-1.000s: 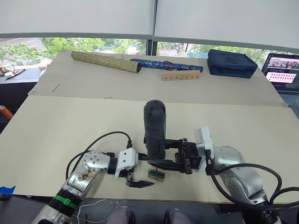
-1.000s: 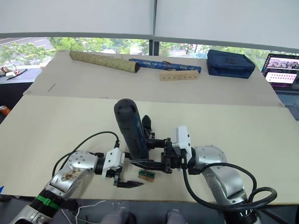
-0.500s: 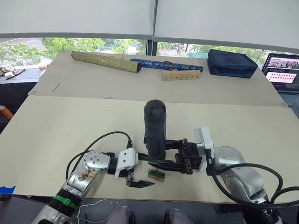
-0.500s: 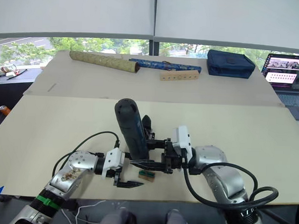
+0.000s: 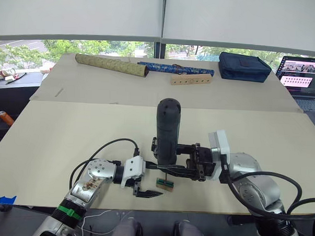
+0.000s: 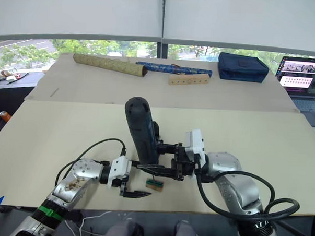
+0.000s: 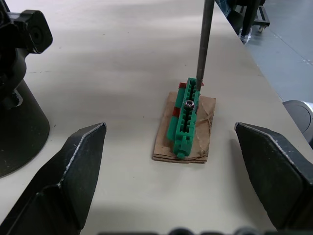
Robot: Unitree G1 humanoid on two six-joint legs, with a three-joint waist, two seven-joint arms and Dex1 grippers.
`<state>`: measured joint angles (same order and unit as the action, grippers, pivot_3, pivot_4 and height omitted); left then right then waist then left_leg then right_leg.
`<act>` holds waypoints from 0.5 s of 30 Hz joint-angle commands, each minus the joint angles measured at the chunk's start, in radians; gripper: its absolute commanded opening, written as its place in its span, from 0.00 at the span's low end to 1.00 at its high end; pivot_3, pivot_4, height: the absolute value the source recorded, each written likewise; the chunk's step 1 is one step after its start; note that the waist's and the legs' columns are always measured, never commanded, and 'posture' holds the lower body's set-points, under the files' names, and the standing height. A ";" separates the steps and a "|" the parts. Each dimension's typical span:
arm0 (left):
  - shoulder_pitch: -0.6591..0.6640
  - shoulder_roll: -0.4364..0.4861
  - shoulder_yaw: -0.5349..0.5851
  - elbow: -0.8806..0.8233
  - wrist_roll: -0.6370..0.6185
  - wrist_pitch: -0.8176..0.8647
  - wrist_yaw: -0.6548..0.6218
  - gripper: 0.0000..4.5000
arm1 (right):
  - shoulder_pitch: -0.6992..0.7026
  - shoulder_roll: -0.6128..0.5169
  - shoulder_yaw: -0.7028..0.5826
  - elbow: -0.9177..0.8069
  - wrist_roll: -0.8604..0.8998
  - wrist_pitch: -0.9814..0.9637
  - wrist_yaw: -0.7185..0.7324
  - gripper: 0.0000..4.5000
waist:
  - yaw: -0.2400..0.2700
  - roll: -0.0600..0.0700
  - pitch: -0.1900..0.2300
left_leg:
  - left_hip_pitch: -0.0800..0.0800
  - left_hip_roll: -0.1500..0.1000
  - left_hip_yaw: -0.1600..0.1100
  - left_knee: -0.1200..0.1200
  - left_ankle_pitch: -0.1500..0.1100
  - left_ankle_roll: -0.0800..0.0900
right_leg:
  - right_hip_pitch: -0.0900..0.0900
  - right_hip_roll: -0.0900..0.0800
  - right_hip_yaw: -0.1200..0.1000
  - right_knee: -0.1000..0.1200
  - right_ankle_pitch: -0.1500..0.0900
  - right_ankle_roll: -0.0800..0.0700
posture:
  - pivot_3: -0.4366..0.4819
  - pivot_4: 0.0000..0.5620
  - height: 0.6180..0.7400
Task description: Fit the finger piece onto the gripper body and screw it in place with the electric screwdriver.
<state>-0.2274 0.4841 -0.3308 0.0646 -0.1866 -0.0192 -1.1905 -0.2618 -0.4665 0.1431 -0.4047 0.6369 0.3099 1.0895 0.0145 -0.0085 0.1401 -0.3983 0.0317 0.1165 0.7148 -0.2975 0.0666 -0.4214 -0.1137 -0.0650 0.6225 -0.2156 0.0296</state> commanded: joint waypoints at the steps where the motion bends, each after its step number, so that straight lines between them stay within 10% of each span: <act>1: 0.032 -0.001 -0.044 0.054 0.036 0.025 -0.001 0.99 | -0.010 0.012 -0.014 -0.035 0.004 -0.050 0.010 0.43 | 0.000 0.000 0.000 | 0.000 0.000 0.000 0.000 0.000 0.000 | 0.000 0.000 0.000 0.000 0.000 0.000 | 0.48 0.27 1.00; 15: 0.023 0.000 -0.043 0.061 0.036 0.025 -0.005 0.99 | 0.005 0.025 -0.005 -0.021 -0.025 -0.068 0.026 0.43 | 0.000 0.000 0.000 | 0.000 0.000 0.000 0.000 0.000 0.000 | 0.000 0.000 0.000 0.000 0.000 0.000 | 0.48 0.27 1.00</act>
<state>-0.2348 0.4842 -0.3309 0.0652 -0.1866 -0.0192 -1.1917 -0.2516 -0.4509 0.1480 -0.3989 0.5990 0.2844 1.1105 0.0144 -0.0084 0.1401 -0.3983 0.0316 0.1165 0.7148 -0.2975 0.0666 -0.4214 -0.1136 -0.0651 0.6226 -0.2156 0.0296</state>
